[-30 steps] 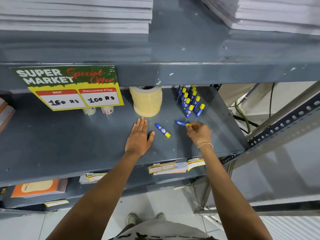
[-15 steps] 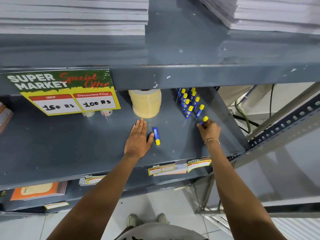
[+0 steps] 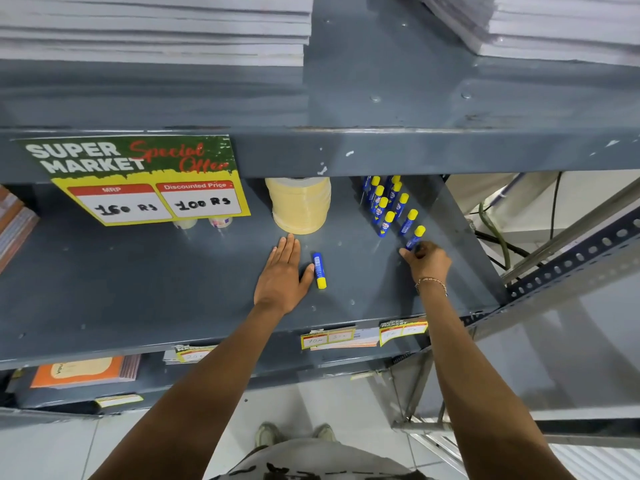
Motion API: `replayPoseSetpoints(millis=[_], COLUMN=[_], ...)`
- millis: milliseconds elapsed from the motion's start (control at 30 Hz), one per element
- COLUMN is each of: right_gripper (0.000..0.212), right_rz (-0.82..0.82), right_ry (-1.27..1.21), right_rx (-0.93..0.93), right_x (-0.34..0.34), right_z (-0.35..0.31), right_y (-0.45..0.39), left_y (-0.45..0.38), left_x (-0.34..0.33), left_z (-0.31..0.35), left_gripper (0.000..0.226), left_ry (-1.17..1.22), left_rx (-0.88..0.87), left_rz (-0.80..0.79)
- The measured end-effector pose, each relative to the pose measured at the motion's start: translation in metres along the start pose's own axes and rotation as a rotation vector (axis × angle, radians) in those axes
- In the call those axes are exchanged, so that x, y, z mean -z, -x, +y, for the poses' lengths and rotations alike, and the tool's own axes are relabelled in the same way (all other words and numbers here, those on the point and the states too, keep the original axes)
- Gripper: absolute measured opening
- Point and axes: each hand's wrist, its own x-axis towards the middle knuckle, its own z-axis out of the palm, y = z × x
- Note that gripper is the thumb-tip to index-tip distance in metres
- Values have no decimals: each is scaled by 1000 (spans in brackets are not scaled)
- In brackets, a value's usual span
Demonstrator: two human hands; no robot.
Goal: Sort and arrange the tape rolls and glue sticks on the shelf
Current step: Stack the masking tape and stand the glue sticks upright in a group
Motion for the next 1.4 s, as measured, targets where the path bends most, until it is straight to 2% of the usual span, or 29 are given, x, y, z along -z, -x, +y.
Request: replayPoseSetpoints(millis=[133, 167, 233, 300, 367, 467, 600, 733, 800, 933, 1000, 1100, 1400], right_gripper=[39, 33, 22, 33, 43, 49, 52, 38, 32, 20, 16, 19, 25], right_rz=[9, -7, -140, -336, -466, -538, -473, -323, -153, 75, 155, 198, 160], right_ry=[-115, -90, 0, 18, 36, 209, 388, 394, 241, -398, -503, -428, -338], right_rx=[-131, -50, 303, 632, 760, 805, 759, 703, 589, 101, -21, -48, -23], right_x=[-4, -8, -18, -28, -39, -55, -60, -50, -46, -41, -40, -42, -46], right_z=[-7, -13, -32, -53, -71, -82, -61, -34, -26, -25, -27, -27, -24], right_y=[26, 38, 60, 77, 86, 90, 82, 65, 60, 54, 45, 35, 30], left_y=[1, 1, 1, 1, 1, 0, 0, -1, 0, -1, -1, 0, -1], left_x=[2, 2, 2, 2, 2, 2, -1, -2, -2, -3, -3, -4, -3], left_z=[1, 1, 1, 2, 2, 3, 5, 5, 4, 4, 3, 2, 0], left_gripper=[69, 69, 69, 68, 67, 67, 67, 67, 67, 67, 67, 68, 68], left_ry=[-2, -5, -9, -23, -41, -60, -116, -114, -117, -113, -117, -123, -116], left_rx=[6, 7, 5, 0, -3, 6, 28, 26, 21, 20, 18, 14, -2], left_rz=[-4, -9, -14, -19, -33, -40, -42, -26, -22, -21, -18, -8, -35])
